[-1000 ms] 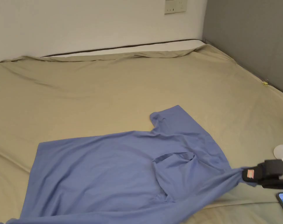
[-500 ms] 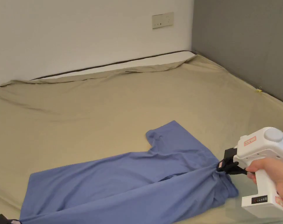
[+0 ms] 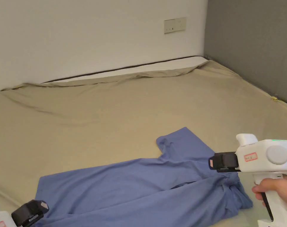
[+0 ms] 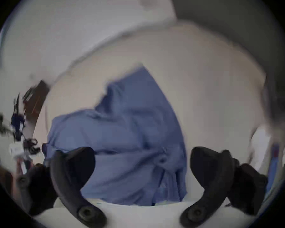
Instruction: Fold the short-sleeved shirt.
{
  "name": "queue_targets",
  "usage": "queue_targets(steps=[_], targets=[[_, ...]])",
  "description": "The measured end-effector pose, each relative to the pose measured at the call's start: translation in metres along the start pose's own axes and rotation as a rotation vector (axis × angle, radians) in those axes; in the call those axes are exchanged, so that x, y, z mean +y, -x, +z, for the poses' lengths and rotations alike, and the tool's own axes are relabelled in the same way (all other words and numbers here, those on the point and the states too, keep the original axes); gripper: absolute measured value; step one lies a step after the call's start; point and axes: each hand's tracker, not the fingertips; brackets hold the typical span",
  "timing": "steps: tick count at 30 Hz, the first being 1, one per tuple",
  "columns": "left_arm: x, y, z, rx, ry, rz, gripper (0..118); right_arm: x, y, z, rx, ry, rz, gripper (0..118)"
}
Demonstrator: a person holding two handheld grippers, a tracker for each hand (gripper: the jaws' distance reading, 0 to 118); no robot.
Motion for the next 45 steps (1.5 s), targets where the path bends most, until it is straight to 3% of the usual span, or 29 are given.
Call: queue_targets(steps=[2,4,5,6,7,8,9,10,12,14,17,18,19,20,21,22,23,28,30,31,32,33,37,39,40,41,42,44,45], targets=[[0.009,-0.004,0.060,-0.016,-0.147,-0.109,118,0.004,0.023,0.047,-0.018,-0.068,0.079,118],[-0.001,-0.011,0.112,0.025,-0.198,-0.145,118,-0.018,0.054,0.095,0.048,-0.154,0.136,118],[-0.025,-0.011,0.097,0.013,-0.207,-0.154,118,-0.028,0.063,0.112,0.072,-0.175,0.147,116],[-0.040,-0.010,0.107,-0.002,-0.175,-0.154,118,-0.045,0.073,0.131,0.104,-0.215,0.162,103],[-0.053,-0.009,0.114,-0.001,-0.112,-0.162,118,-0.059,0.083,0.145,0.107,-0.243,0.182,74],[-0.069,-0.005,0.119,-0.005,-0.083,-0.152,102,-0.079,0.096,0.152,0.070,-0.269,0.198,32],[-0.081,-0.002,0.126,-0.018,-0.088,-0.149,40,-0.096,0.108,0.158,0.021,-0.281,0.225,5],[-0.095,-0.001,0.126,0.008,-0.049,-0.142,0,-0.109,0.117,0.160,0.028,-0.245,0.236,5],[-0.117,0.002,0.118,0.127,0.010,-0.173,0,-0.131,0.128,0.162,0.068,-0.204,0.264,5],[-0.127,0.018,0.104,0.080,0.066,-0.146,0,-0.139,0.137,0.166,0.152,-0.194,0.292,5],[-0.123,0.020,0.089,0.142,0.085,-0.137,0,-0.132,0.148,0.172,0.179,-0.192,0.434,5],[-0.116,0.019,0.082,0.265,0.024,-0.262,0,-0.127,0.153,0.175,0.155,-0.210,0.491,5],[-0.114,0.017,0.073,0.316,0.014,-0.299,10,-0.122,0.158,0.177,0.143,-0.218,0.515,5],[-0.112,0.016,0.062,0.354,0.010,-0.356,57,-0.117,0.159,0.177,0.144,-0.220,0.514,5],[-0.101,0.020,0.044,0.400,0.062,-0.396,118,-0.112,0.160,0.179,0.156,-0.223,0.491,5],[-0.102,0.016,0.046,0.362,0.131,-0.414,118,-0.109,0.161,0.180,0.174,-0.230,0.464,5],[-0.092,0.013,0.041,0.419,0.055,-0.438,117,-0.107,0.162,0.180,0.192,-0.231,0.435,5],[-0.093,0.027,-0.019,0.435,0.220,-0.344,118,-0.113,0.150,0.171,0.177,-0.204,0.367,5],[-0.096,0.032,-0.026,0.424,0.252,-0.299,104,-0.113,0.143,0.165,0.123,-0.158,0.352,5],[-0.099,0.025,-0.016,0.409,0.208,-0.314,82,-0.113,0.138,0.163,0.094,-0.136,0.337,5],[-0.099,0.018,-0.006,0.406,0.142,-0.362,36,-0.114,0.124,0.157,0.059,-0.115,0.312,5],[-0.095,0.016,0.005,0.360,0.124,-0.364,3,-0.111,0.114,0.154,0.010,-0.089,0.284,5],[-0.086,0.019,0.035,0.066,0.166,-0.120,3,-0.094,0.056,0.118,-0.148,0.048,0.149,5],[-0.076,0.019,0.050,0.113,0.072,-0.191,3,-0.084,0.032,0.093,-0.143,0.052,0.160,5],[-0.073,0.018,0.055,0.110,0.068,-0.217,3,-0.080,0.021,0.079,-0.120,0.072,0.174,15],[-0.070,0.017,0.058,0.106,0.063,-0.226,3,-0.076,0.013,0.064,-0.072,0.110,0.194,48],[-0.069,0.016,0.059,0.066,0.090,-0.178,3,-0.071,0.004,0.046,-0.034,0.165,0.204,115],[-0.063,0.019,0.061,0.062,0.083,-0.171,3,-0.069,-0.007,0.007,-0.026,0.299,0.201,112],[-0.068,0.009,0.066,0.057,0.084,-0.159,3,-0.068,-0.009,0.003,-0.006,0.228,0.207,112]])
